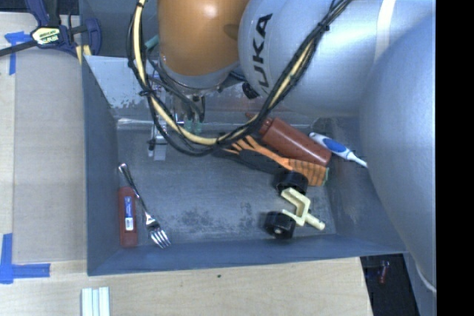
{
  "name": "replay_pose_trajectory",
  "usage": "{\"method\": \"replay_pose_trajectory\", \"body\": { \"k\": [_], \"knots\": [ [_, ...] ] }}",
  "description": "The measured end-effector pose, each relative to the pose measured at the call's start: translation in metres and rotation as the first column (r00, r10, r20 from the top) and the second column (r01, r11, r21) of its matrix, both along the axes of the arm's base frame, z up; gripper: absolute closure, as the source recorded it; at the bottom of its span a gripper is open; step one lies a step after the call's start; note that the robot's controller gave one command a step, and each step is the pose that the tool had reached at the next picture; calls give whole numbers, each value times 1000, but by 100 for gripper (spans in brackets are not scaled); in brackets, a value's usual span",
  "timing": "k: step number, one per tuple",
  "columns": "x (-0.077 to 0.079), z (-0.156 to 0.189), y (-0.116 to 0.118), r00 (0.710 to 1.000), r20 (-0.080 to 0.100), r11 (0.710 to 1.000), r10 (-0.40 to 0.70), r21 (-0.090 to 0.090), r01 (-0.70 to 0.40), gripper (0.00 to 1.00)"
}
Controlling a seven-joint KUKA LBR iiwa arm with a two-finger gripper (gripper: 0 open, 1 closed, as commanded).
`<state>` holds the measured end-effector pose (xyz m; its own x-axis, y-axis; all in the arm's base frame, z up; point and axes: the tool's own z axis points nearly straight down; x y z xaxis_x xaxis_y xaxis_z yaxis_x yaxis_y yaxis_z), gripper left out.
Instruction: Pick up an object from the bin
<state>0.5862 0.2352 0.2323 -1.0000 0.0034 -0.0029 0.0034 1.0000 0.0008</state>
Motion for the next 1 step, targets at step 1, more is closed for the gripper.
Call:
{"method": "replay_pose_trajectory", "body": {
  "k": [1],
  "knots": [
    [0,0,0,1000,0,1000,0,0,0,0]
  ]
}}
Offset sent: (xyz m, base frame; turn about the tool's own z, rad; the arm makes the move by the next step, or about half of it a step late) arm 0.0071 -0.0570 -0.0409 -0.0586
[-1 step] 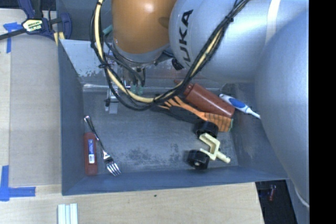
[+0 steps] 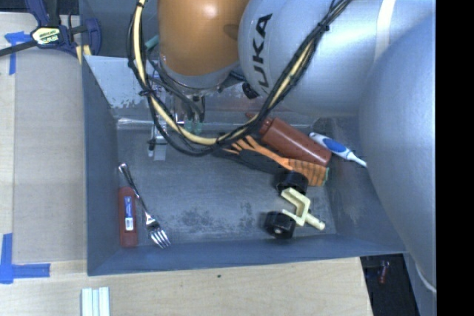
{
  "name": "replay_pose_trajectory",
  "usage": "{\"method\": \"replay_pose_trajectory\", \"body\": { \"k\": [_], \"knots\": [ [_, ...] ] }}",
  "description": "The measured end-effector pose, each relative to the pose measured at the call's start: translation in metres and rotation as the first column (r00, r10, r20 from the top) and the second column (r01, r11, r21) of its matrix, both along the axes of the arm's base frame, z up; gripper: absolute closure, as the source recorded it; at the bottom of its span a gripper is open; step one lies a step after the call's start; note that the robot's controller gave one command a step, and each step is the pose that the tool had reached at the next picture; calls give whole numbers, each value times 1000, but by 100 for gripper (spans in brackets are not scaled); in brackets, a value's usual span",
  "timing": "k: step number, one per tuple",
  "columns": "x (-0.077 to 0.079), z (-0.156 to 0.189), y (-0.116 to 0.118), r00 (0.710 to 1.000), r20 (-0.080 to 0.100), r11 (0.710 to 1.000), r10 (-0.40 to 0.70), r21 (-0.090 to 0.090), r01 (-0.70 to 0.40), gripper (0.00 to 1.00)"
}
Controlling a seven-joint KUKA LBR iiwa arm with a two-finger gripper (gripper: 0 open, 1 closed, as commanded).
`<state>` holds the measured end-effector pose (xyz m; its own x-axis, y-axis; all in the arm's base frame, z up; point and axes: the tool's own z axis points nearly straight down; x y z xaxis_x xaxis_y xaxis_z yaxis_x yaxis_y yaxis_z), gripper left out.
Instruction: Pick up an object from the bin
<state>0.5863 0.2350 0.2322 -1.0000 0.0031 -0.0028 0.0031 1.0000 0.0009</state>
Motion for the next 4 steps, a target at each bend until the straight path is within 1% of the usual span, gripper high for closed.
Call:
{"method": "replay_pose_trajectory", "body": {
  "k": [1,2,3,4],
  "knots": [
    [8,-40,-57,998,3,998,59,0,-59,0],
    [25,-82,-82,997,11,997,80,4,-80,0],
    [9,-73,-154,989,9,989,146,2,-146,0],
    [16,-84,-173,997,15,997,76,2,-76,0]
  ]
}}
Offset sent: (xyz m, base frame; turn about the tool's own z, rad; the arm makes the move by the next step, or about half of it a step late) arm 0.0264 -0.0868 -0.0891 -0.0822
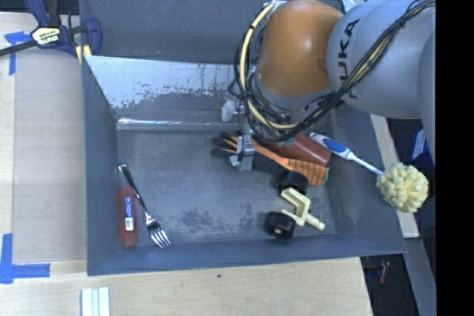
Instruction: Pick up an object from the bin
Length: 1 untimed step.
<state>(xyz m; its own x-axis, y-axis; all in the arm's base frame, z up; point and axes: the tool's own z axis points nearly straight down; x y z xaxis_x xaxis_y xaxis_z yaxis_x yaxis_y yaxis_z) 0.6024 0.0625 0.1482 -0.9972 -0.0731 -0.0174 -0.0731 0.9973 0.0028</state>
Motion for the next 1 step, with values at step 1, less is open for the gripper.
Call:
{"method": "replay_pose_trajectory", "body": {
  "k": [1],
  "knots": [
    [-12,-6,5,983,-6,983,-182,3,182,0]
  ]
}}
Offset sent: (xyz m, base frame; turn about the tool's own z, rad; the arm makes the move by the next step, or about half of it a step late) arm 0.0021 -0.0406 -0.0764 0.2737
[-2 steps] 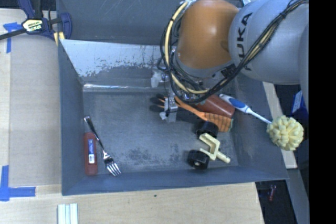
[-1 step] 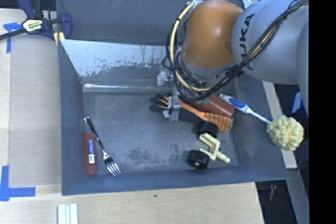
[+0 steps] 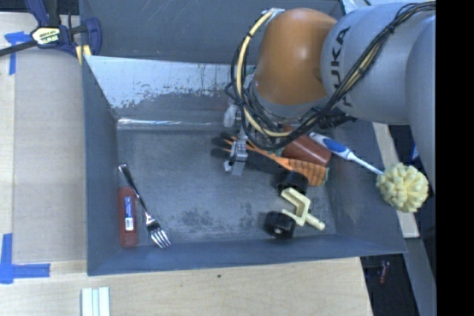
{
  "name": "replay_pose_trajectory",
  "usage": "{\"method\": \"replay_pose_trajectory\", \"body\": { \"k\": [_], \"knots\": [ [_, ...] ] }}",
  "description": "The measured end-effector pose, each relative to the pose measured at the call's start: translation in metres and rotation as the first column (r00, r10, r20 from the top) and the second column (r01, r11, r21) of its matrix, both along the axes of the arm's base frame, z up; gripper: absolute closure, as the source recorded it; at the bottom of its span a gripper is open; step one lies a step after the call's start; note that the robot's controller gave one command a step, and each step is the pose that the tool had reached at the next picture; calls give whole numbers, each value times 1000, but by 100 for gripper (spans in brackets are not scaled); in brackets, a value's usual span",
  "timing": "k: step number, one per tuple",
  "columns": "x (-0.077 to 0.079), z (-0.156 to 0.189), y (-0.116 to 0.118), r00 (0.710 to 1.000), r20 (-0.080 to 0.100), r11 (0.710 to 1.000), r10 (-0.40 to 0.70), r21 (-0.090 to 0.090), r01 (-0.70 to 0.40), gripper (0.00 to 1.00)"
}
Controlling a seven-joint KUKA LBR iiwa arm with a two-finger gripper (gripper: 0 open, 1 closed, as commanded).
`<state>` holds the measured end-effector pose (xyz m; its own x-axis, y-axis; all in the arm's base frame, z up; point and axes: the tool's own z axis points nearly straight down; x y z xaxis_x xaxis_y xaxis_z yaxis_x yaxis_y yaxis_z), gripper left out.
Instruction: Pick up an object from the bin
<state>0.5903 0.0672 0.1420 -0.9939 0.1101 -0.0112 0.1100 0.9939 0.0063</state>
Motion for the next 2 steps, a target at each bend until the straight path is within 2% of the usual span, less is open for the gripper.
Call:
{"method": "replay_pose_trajectory", "body": {
  "k": [1,2],
  "knots": [
    [8,-36,-24,992,3,992,128,-3,-128,0],
    [4,-69,-45,942,10,942,-337,8,337,100]
  ]
}}
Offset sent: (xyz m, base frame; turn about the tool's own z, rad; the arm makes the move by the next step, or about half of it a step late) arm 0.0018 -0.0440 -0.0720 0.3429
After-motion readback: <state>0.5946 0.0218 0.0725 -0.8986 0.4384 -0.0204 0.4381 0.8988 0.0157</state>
